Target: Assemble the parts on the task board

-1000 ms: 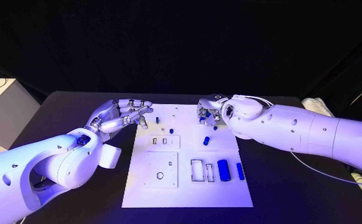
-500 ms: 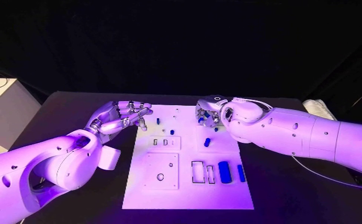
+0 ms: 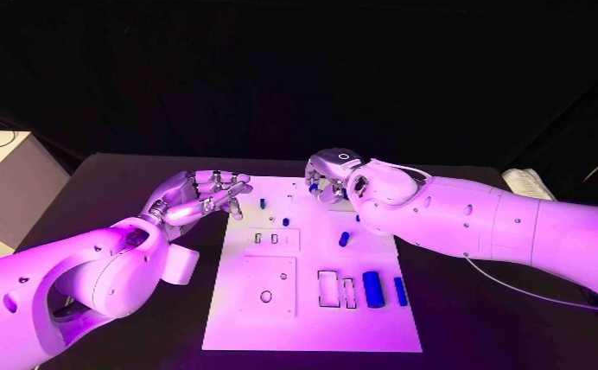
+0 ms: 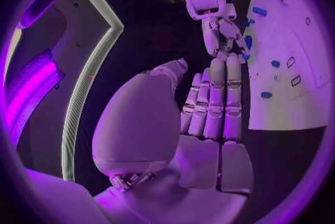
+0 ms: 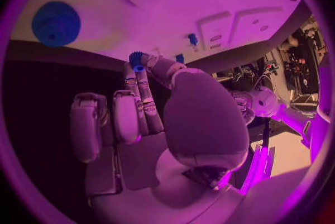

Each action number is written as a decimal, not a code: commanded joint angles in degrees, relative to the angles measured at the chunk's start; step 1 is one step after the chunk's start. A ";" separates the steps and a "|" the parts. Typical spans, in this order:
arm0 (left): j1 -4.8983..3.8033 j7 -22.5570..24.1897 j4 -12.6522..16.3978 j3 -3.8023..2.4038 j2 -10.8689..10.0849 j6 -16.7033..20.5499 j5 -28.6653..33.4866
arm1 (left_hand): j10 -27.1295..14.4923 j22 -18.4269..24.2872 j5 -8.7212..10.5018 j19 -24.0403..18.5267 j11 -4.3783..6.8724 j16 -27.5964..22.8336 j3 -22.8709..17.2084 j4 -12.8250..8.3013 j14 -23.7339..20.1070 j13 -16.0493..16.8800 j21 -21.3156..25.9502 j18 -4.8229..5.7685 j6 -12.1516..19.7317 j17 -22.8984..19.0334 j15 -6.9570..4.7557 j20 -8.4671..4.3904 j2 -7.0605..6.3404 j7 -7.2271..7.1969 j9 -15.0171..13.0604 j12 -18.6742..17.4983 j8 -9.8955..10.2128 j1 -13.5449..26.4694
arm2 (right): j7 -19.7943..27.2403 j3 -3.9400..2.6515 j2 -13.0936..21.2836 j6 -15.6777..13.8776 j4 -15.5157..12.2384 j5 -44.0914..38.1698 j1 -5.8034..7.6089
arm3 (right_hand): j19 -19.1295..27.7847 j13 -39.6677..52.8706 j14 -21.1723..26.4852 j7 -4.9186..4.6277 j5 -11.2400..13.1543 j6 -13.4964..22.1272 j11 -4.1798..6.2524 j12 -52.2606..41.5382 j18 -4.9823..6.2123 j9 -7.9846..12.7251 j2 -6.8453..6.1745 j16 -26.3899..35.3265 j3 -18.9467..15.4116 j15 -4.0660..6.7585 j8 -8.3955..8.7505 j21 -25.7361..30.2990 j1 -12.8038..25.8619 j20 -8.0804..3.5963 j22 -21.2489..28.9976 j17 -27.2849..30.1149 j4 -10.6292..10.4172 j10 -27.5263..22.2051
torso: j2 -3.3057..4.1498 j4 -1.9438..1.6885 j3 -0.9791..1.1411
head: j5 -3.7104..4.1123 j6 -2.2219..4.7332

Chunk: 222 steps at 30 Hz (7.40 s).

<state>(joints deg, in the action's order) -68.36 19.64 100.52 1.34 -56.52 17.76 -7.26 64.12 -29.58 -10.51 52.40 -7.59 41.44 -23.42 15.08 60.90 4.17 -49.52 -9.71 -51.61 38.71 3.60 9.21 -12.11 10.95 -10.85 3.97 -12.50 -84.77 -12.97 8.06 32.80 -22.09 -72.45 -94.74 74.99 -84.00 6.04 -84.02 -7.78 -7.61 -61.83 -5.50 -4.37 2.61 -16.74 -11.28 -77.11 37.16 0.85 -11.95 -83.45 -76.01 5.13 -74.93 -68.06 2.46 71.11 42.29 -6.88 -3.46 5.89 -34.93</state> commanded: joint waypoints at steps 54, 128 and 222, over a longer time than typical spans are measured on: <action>-0.24 -0.13 -0.71 -0.14 1.34 -1.34 -0.65 | 0.04 -0.21 0.35 -0.61 -0.18 0.35 -0.43 0.01 -0.47 0.06 -0.62 -0.69 0.00 0.08 0.19 0.10 -0.07 0.32 -0.09 -0.13 0.23 -0.12 | -4.58 0.33 -9.81 -5.28 11.61 -10.57 -2.64 | -2.28 1.55 -2.24 0.21 -0.24 -0.73 2.06 -0.01 -0.64 -0.53 0.07 -0.75 0.09 0.30 -0.66 -0.69 -0.45 -0.39 -6.29 -0.47 0.68 2.81 | 0.47 -0.54 -0.28 | -1.00 -0.22; -0.49 -0.72 -1.19 -0.17 1.44 -1.52 -0.77 | -0.04 -0.55 0.42 -0.94 -0.23 0.64 -0.58 -0.06 -0.65 0.06 -1.11 -0.70 0.07 0.10 0.22 0.15 -0.07 0.38 -0.16 -0.15 0.29 -0.14 | -1.46 0.38 -10.65 -5.71 12.87 -6.56 -2.69 | 3.69 -2.28 0.45 -0.34 -0.83 7.46 -1.08 0.59 2.52 -0.40 -0.94 4.96 -16.32 -2.17 4.89 11.42 -1.45 1.86 8.62 10.65 -2.78 -14.79 | 0.62 -0.46 -0.40 | -1.40 -0.45; -0.46 -1.12 -3.50 -0.16 1.10 -2.52 -0.93 | 0.01 -0.87 0.41 -1.27 -0.22 0.90 -0.83 -0.19 -0.82 0.08 -1.58 -0.72 0.02 0.09 0.22 0.17 0.01 0.38 -0.26 -0.10 0.28 -0.28 | -1.80 -0.97 5.03 3.98 6.09 28.50 -0.83 | -6.00 83.96 -5.98 -1.68 -6.60 11.38 0.68 -85.63 -2.61 -4.58 -0.55 -12.89 -29.51 -1.51 -1.89 -6.55 -7.71 1.46 -15.07 -21.94 -18.75 18.89 | 0.71 2.08 1.01 | -1.69 -1.18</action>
<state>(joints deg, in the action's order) -68.76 18.37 96.95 1.23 -55.54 16.31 -7.98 64.11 -30.36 -10.32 51.38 -7.59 42.11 -23.88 14.94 60.27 4.16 -50.87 -9.71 -51.61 38.71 3.81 9.41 -12.10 10.95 -11.04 3.98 -12.50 -84.77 -14.64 7.06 37.93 -19.54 -66.41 -65.92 74.25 -83.90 74.93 -84.03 -9.48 -13.88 -49.88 -4.63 -89.88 0.81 -21.25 -12.15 -89.78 7.30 -0.41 -13.51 -89.61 -83.48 6.27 -74.92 -74.94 -16.34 84.14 42.99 -4.78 -2.49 4.16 -36.16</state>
